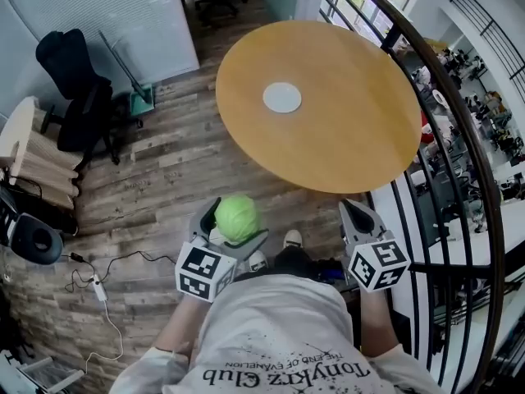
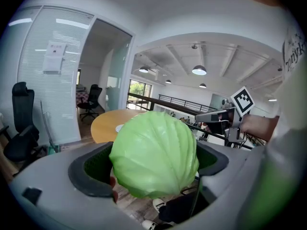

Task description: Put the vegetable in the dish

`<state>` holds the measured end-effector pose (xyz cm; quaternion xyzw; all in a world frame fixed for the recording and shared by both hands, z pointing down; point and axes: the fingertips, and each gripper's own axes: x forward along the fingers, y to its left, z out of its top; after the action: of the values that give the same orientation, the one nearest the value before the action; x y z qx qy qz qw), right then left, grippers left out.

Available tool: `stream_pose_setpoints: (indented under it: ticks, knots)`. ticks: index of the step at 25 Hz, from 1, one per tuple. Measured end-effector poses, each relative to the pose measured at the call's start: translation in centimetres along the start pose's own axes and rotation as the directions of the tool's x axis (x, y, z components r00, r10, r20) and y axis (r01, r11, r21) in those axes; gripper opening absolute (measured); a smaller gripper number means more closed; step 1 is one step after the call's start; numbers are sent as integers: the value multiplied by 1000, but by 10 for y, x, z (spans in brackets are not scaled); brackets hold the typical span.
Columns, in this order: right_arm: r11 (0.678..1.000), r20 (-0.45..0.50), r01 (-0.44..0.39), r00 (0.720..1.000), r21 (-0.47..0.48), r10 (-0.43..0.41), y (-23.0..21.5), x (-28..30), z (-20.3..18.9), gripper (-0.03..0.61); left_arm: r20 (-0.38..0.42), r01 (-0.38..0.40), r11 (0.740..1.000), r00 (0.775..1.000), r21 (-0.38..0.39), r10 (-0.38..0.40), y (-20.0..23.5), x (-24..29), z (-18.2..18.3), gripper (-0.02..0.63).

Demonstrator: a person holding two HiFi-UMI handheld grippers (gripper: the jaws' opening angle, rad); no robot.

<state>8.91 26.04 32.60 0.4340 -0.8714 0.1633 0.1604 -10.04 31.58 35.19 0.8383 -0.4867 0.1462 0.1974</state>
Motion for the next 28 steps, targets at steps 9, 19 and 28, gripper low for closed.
stream_pose_setpoints:
  ticks: [9, 19, 28]
  knots:
    - [1000, -2, -7, 1000, -2, 7, 6, 17, 0, 15, 7, 10, 1000, 1000, 0, -10, 13, 5, 1, 503]
    - [999, -1, -35, 999, 8, 35, -22, 71, 23, 15, -11, 3, 1000, 1000, 1, -3, 43, 46, 26, 503]
    - [997, 10, -70, 998, 13, 70, -84, 145, 78, 17, -17, -20, 1000, 1000, 14, 20, 83, 122, 84, 503]
